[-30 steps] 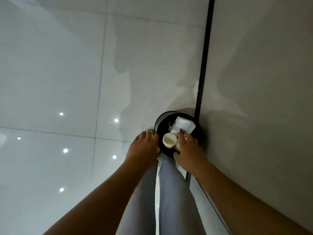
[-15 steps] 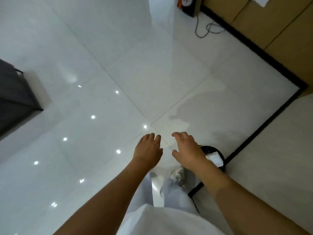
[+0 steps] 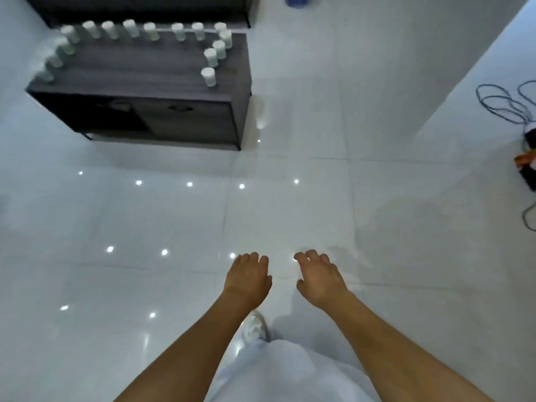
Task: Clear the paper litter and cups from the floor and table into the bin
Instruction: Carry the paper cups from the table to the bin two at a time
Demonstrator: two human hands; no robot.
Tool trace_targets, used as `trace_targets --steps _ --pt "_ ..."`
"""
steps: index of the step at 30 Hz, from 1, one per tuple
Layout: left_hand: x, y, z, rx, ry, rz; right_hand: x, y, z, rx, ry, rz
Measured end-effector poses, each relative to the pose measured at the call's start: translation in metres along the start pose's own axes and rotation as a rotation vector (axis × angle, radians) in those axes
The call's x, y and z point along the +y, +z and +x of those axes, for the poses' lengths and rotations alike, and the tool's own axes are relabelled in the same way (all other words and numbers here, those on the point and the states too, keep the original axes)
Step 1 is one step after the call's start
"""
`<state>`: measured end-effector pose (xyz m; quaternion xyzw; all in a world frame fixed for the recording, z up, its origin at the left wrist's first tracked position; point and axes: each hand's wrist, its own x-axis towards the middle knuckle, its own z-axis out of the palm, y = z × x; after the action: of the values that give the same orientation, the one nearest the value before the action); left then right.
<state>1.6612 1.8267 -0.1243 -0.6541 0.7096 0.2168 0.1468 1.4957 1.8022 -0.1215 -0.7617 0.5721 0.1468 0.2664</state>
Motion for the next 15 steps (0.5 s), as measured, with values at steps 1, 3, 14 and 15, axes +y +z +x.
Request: trace_targets --steps 1,3,14,15 --pt "-0.033 -0.006 -0.003 -0.002 -0.049 -0.019 -0.029 -0.005 0.017 -0.011 -0.04 -0.023" --pt "-0.087 -0.016 -0.009 -0.018 -0.129 -0.062 -0.08 -0.013 0.045 -0.035 -0.114 -0.068" --pt "-0.271 -0.063 0.027 0.002 -0.417 -0.225 -0.24 -0.066 0.197 -0.131 -0.372 -0.22" --pt "-0.285 -0.069 0.037 0.0 -0.43 -0.225 -0.249 -0.073 0.213 -0.142 -0.38 -0.229"
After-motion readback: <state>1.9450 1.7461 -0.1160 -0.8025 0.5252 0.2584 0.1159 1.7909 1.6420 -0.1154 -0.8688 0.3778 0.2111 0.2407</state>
